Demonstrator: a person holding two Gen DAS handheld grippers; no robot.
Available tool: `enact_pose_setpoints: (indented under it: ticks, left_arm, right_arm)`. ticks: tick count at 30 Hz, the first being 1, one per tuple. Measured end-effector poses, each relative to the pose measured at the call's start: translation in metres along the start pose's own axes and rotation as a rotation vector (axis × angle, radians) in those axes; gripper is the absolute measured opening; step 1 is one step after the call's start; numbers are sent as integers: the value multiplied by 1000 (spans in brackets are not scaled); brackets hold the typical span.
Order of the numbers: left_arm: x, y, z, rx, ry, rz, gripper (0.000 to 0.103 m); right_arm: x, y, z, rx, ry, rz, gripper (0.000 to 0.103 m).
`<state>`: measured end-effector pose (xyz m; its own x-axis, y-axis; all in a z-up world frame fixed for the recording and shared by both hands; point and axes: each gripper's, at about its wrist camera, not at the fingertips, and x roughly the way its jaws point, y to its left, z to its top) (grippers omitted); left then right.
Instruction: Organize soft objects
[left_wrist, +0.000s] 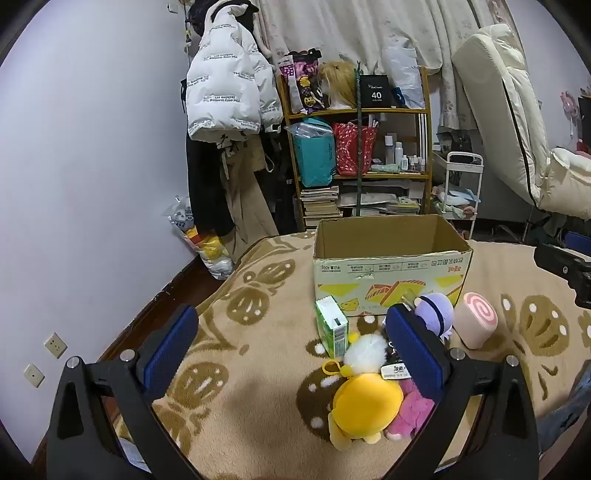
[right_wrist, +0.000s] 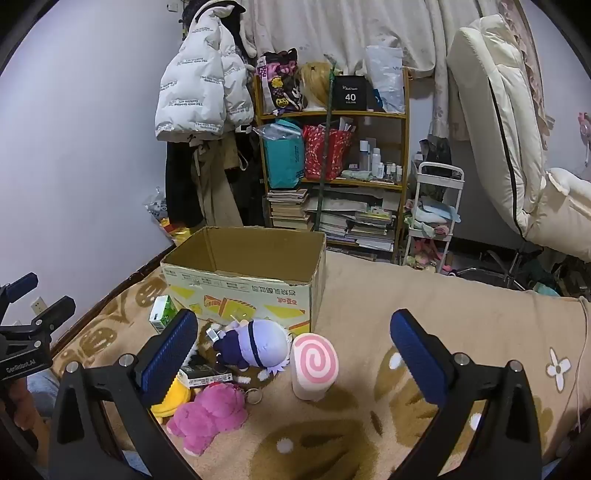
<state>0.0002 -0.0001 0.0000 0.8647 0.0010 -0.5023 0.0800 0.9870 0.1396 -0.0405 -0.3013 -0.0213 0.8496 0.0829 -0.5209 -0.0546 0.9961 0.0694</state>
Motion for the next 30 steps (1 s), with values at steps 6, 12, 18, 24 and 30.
enact_pose_setpoints:
  ticks: [6, 12, 18, 24, 30]
  left_arm:
    - [0, 0, 0, 10, -7, 7, 100]
    - [0, 0, 0, 11, -3, 7, 100]
    - [2, 0, -1, 12, -10, 10, 100]
    - [1, 2, -1, 11, -12, 12, 100]
    - [1, 1, -1, 13, -13, 13, 100]
  right_arm:
    - [0, -1, 0, -1, -4, 2, 103]
    - [-1, -1, 0, -3, -8, -2, 103]
    - [-1, -2, 1, -6, -10, -2, 103]
    - [0, 0, -1, -9, -12, -4, 103]
    - [2, -5, 1, -9, -14, -15, 103]
